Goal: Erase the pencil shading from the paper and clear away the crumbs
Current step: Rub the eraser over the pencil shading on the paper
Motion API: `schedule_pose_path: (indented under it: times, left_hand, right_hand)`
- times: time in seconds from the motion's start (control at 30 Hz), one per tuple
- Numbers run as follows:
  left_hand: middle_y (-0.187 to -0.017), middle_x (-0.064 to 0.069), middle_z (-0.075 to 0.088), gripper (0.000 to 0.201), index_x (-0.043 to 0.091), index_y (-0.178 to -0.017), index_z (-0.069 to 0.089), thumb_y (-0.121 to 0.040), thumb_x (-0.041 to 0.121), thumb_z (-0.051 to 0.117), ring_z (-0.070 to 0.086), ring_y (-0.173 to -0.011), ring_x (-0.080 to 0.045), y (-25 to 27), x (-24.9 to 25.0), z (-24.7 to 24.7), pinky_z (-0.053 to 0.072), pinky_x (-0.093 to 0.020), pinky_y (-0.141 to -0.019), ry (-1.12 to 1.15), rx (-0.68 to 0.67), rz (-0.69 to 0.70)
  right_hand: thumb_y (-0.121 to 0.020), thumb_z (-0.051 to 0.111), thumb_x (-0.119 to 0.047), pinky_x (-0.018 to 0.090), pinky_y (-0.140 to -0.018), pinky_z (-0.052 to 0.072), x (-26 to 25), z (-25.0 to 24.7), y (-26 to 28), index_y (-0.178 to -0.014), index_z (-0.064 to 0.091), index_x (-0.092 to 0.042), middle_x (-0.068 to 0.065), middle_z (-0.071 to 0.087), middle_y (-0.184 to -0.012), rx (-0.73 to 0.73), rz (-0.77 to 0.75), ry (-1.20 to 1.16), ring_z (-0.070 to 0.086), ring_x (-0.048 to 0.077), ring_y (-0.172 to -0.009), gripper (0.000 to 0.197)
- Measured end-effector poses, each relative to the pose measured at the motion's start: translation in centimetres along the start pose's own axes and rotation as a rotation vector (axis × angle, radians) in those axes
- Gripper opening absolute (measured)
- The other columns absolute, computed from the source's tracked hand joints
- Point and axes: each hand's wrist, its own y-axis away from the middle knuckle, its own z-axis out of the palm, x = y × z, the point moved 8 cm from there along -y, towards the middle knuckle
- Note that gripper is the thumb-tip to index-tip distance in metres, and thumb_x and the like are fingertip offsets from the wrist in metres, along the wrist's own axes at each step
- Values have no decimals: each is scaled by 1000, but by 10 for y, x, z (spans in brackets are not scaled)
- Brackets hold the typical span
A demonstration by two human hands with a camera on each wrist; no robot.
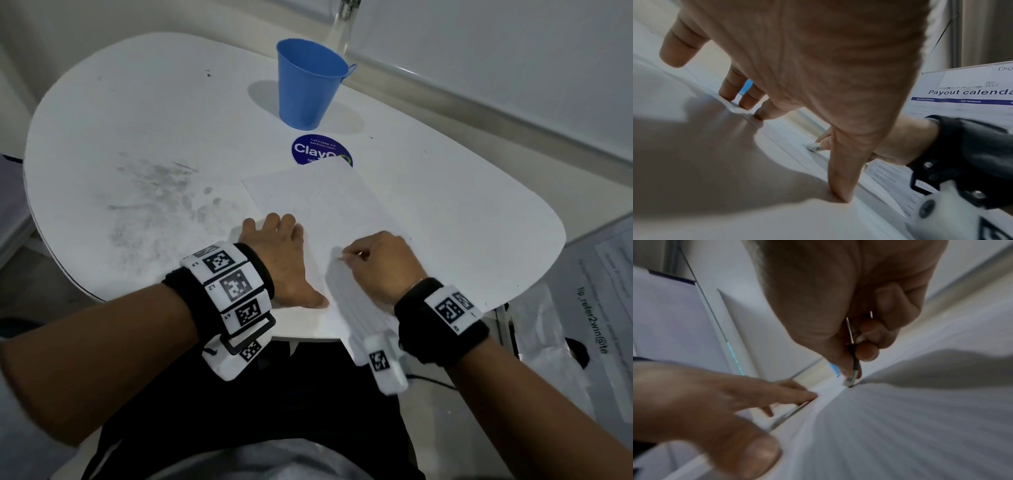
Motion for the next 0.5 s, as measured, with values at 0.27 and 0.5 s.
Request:
schedule_pose_path:
  times: [0.27, 0.5]
  left_hand:
    - [-149, -4, 27, 124, 11, -152, 24, -64, 97, 43, 26, -139, -26, 0, 1, 0, 31, -46, -105, 10, 15, 1]
    - [-150, -5, 28, 123, 10, -151, 24, -64, 96, 44, 28, -137, -26, 1, 2, -1, 31, -45, -104, -17, 12, -7]
  right_hand:
    - [-93, 61, -25, 27, -75, 54, -8, 14, 5, -93, 78, -24, -9, 75, -88, -48, -52, -19, 67, 10, -80, 17]
    - [-93, 61, -28, 32, -71, 55, -26, 26, 17, -89, 78, -22, -5, 73, -78, -141, -125, 40, 66, 14, -73, 19]
